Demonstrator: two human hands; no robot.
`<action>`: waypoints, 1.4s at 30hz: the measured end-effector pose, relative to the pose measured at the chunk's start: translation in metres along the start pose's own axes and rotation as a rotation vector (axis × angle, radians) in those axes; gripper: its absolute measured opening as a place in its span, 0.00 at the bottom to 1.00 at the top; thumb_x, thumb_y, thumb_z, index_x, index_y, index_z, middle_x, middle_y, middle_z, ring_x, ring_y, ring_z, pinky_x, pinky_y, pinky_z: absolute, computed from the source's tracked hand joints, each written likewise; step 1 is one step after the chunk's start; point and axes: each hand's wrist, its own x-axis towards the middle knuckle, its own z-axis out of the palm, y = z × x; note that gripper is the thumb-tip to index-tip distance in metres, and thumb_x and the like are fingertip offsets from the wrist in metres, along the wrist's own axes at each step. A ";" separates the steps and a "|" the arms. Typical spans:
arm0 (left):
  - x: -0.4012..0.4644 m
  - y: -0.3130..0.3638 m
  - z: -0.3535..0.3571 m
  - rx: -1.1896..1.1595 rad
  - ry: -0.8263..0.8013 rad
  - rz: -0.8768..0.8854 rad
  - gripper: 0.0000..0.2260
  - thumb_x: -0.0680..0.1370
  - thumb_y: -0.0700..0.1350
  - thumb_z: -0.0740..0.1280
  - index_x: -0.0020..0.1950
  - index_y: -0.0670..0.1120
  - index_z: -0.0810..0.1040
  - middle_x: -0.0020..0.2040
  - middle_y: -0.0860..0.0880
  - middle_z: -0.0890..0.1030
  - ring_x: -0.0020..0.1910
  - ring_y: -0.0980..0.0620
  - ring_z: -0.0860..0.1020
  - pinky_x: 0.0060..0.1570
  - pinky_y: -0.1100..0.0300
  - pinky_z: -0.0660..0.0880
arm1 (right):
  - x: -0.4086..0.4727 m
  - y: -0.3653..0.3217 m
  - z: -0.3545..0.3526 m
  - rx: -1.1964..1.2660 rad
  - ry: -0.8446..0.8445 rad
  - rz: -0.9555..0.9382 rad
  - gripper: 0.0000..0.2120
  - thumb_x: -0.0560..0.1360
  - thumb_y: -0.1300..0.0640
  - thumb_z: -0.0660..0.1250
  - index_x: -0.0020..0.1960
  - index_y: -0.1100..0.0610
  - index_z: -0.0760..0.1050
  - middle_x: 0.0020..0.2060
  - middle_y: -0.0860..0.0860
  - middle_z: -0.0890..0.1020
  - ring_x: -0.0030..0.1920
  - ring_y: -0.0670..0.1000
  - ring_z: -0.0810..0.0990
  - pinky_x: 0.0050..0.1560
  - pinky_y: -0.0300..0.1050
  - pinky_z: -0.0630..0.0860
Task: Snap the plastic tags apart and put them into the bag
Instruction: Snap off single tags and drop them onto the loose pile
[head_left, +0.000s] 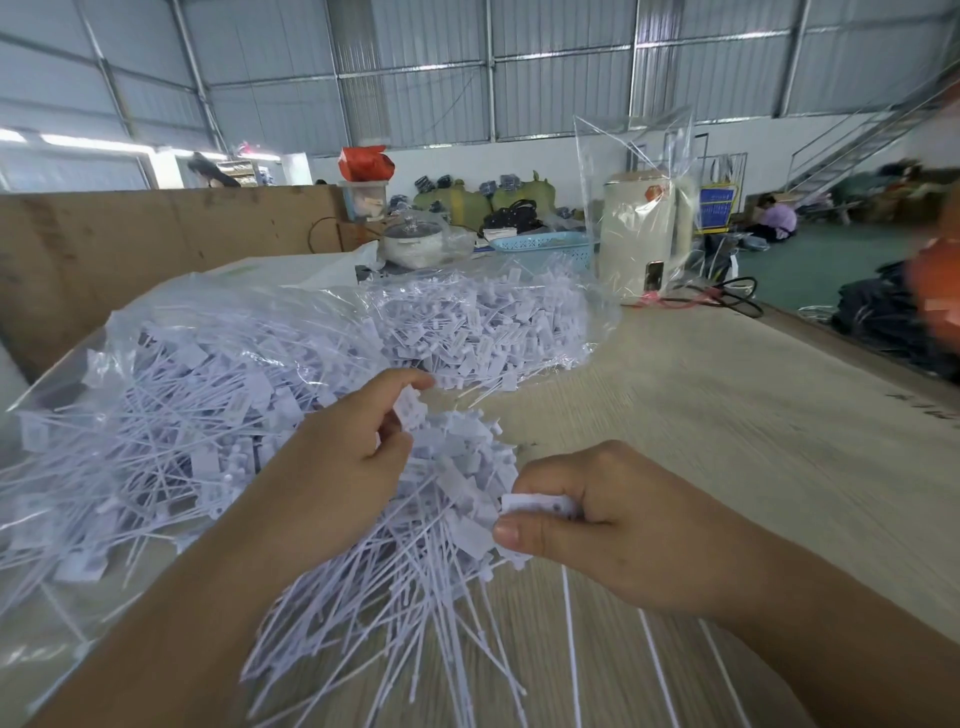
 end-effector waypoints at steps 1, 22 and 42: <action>0.000 -0.001 0.001 0.032 0.000 0.005 0.21 0.82 0.43 0.61 0.63 0.71 0.67 0.40 0.57 0.76 0.26 0.58 0.72 0.28 0.66 0.71 | 0.000 0.000 0.000 -0.004 -0.001 0.003 0.16 0.77 0.45 0.66 0.31 0.41 0.70 0.27 0.42 0.70 0.28 0.43 0.69 0.32 0.38 0.63; -0.020 0.035 0.028 -0.187 0.033 0.053 0.16 0.75 0.65 0.63 0.40 0.55 0.80 0.31 0.54 0.80 0.29 0.58 0.76 0.29 0.67 0.71 | 0.001 0.004 0.004 -0.019 0.106 -0.023 0.11 0.74 0.43 0.69 0.41 0.49 0.78 0.27 0.46 0.73 0.26 0.45 0.69 0.30 0.40 0.66; -0.014 0.033 0.018 -0.423 -0.325 -0.153 0.19 0.72 0.67 0.65 0.33 0.52 0.78 0.31 0.51 0.81 0.28 0.56 0.74 0.36 0.59 0.70 | 0.000 0.009 -0.003 0.004 0.099 -0.028 0.16 0.78 0.50 0.67 0.35 0.52 0.67 0.25 0.45 0.67 0.26 0.44 0.66 0.28 0.38 0.63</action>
